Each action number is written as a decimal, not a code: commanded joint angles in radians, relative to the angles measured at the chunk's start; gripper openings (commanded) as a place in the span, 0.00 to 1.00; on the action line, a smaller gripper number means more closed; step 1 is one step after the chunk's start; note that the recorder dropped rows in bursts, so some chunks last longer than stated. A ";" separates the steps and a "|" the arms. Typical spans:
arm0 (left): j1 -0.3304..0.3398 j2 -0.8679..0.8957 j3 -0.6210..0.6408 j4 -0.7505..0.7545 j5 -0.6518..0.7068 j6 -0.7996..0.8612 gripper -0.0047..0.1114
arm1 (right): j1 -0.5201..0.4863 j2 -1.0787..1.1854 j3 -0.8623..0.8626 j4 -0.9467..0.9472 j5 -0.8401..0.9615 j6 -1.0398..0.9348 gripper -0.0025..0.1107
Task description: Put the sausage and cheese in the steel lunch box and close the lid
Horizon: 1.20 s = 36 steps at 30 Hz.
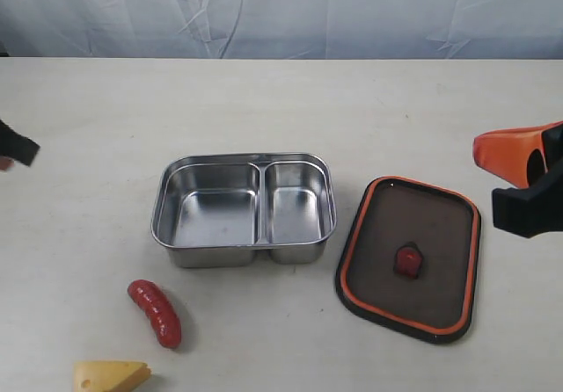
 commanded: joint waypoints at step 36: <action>-0.551 0.202 0.145 -0.196 -0.028 1.136 0.46 | -0.004 -0.007 0.009 -0.018 0.010 0.000 0.03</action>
